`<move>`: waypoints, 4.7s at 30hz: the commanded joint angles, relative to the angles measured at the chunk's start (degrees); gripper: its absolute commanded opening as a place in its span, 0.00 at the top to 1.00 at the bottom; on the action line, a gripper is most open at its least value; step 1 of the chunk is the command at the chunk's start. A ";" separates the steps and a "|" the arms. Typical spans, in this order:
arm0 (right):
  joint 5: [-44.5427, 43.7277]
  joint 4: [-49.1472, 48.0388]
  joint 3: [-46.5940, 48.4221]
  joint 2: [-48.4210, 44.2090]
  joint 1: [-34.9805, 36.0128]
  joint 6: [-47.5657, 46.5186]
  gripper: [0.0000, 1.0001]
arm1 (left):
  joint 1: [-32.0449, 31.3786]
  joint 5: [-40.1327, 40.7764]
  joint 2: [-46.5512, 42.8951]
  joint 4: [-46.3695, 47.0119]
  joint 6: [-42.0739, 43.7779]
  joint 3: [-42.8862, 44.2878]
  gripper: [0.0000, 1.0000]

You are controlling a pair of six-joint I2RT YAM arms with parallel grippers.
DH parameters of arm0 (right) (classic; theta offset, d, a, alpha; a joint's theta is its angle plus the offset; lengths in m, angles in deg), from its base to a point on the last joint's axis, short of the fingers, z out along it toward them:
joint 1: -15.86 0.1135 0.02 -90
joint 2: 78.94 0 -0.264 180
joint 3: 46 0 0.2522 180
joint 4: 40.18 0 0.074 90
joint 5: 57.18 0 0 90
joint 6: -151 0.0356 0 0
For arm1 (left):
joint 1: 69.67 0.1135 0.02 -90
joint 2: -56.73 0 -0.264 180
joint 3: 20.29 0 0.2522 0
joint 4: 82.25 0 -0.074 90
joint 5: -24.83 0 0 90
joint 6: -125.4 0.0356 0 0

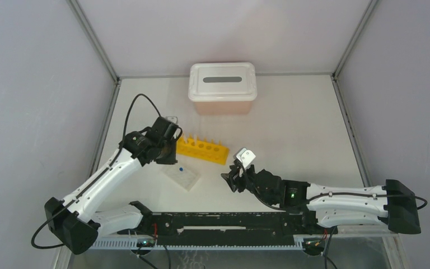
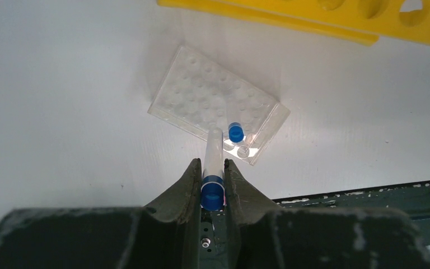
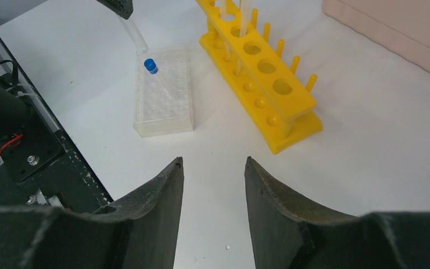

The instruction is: Organize the chemistry lab equipment

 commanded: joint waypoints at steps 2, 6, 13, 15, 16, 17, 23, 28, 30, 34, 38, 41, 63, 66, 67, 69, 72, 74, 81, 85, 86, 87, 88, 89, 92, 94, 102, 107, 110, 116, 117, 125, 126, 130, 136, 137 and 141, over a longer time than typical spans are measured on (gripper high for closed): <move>1.06 -3.17 -0.69 0.17 -0.97 1.41 0.49 | 0.58 -0.13 0.63 4.44 1.26 -3.44 0.89; 1.65 -3.58 -0.99 0.48 -1.31 1.59 0.49 | 0.65 -0.21 1.65 5.99 1.19 -4.84 0.90; 2.23 -4.15 -1.57 0.36 -1.65 1.93 0.49 | 0.95 1.42 3.28 7.67 1.26 -6.04 0.90; 2.45 -4.31 -1.84 0.16 -1.69 2.02 0.49 | 1.27 1.75 3.46 8.41 1.18 -6.61 0.90; 2.56 -4.41 -1.92 0.12 -1.77 2.03 0.49 | 1.48 1.86 3.44 8.75 1.17 -6.79 0.90; 2.59 -4.50 -1.94 0.10 -1.82 2.02 0.49 | 1.62 2.08 3.60 9.06 1.18 -7.10 0.90; 3.01 -4.60 -1.92 0.34 -2.05 2.03 0.49 | 3.57 1.61 4.39 11.39 1.59 -8.33 0.90; 3.50 -4.86 -2.05 0.62 -2.37 2.12 0.49 | 4.71 1.02 5.34 13.28 2.12 -9.19 0.90; 3.72 -4.99 -2.05 0.79 -2.53 2.12 0.49 | 5.07 0.56 5.66 13.78 2.23 -9.56 0.90; 4.09 -5.19 -2.07 1.13 -2.87 2.21 0.49 | 5.49 0.25 6.16 14.40 2.65 -9.77 0.90; 4.40 -5.44 -2.07 1.50 -3.06 2.30 0.49 | 5.72 -0.25 6.51 14.72 2.67 -9.88 0.90; 4.51 -5.48 -2.13 1.62 -3.10 2.37 0.49 | 5.80 -0.43 6.80 15.03 2.69 -10.08 0.90; 5.23 -6.01 -2.82 1.50 -3.57 2.80 0.49 | 5.80 -1.55 7.93 15.81 2.29 -11.99 0.86; 5.35 -6.22 -3.00 1.42 -3.72 2.91 0.49 | 5.81 -1.82 7.97 16.01 2.15 -12.53 0.83; 5.46 -6.26 -3.02 1.46 -3.75 2.95 0.49 | 5.81 -1.77 8.05 15.97 2.06 -12.64 0.82; 5.51 -6.34 -3.09 1.48 -3.76 3.00 0.49 | 5.81 -1.76 8.14 15.84 2.09 -12.84 0.81; 5.63 -6.51 -3.19 1.55 -3.82 3.08 0.49 | 5.81 -1.63 7.98 15.68 2.07 -12.94 0.77; 5.72 -6.53 -3.20 1.66 -3.80 3.15 0.49 | 5.81 -1.71 7.84 15.75 1.98 -12.88 0.73; 5.84 -6.54 -3.15 1.57 -4.06 3.09 0.49 | 5.81 -2.01 7.32 15.32 1.75 -12.12 0.57; 5.84 -6.47 -3.13 1.68 -4.32 3.12 0.49 | 5.81 -2.10 6.22 14.67 1.39 -10.97 0.55; 5.83 -6.33 -3.11 1.68 -4.39 3.13 0.49 | 5.81 -2.24 5.73 14.43 1.28 -10.55 0.54; 5.67 -5.98 -2.97 1.68 -4.53 3.09 0.49 | 5.84 -2.32 5.12 14.05 1.11 -10.04 0.54; 5.47 -5.63 -2.77 1.50 -4.63 3.07 0.49 | 5.81 -2.30 4.09 13.55 1.02 -9.10 0.53; 5.23 -5.38 -2.57 1.36 -4.62 2.89 0.49 | 5.81 -2.16 3.17 13.06 0.95 -8.38 0.53; 3.69 -4.43 -1.74 0.83 -4.84 2.78 0.48 | 5.71 -1.07 -0.37 10.98 0.35 -5.35 0.51; 2.91 -3.10 -0.12 0.85 -5.98 3.07 0.48 | 5.72 1.35 -3.67 9.36 -0.22 -2.25 0.48; 0.96 0.33 8.73 2.37 -15.30 1.39 0.48 | 5.72 14.13 -14.78 14.40 -3.64 10.64 0.32; -0.11 2.12 13.13 1.80 -26.88 0.80 0.46 | 5.97 29.23 -14.80 25.08 -0.60 12.15 0.18; 4.18 1.28 13.81 2.04 -38.57 3.52 0.46 | 8.84 34.00 -13.65 33.33 2.32 9.07 0.10; -0.42 2.20 16.54 9.94 -50.13 4.79 0.44 | 23.33 31.26 -9.76 45.59 3.57 -0.04 0.00; -1.50 2.36 16.50 10.93 -51.15 4.62 0.44 | 25.74 30.10 -8.98 47.08 3.23 -1.48 0.00; 4.18 4.67 13.68 10.64 -60.83 9.58 0.42 | 37.48 22.88 -4.18 65.09 10.53 -12.07 0.00; 4.59 3.93 12.80 10.13 -61.26 9.86 0.42 | 37.90 21.95 -4.10 67.50 13.13 -13.42 0.00; 4.59 2.48 10.35 8.99 -62.07 11.39 0.38 | 39.01 18.72 -3.48 74.64 18.90 -17.95 0.00; 3.70 3.19 9.47 8.14 -62.46 13.89 0.35 | 39.93 19.90 -2.99 79.32 18.48 -22.59 0.00; 3.54 3.28 9.32 7.87 -62.50 13.92 0.35 | 40.03 20.17 -2.67 79.63 18.56 -22.87 0.00; 2.43 3.31 8.15 6.21 -62.60 14.31 0.35 | 40.44 20.45 -1.84 80.99 18.59 -23.92 0.00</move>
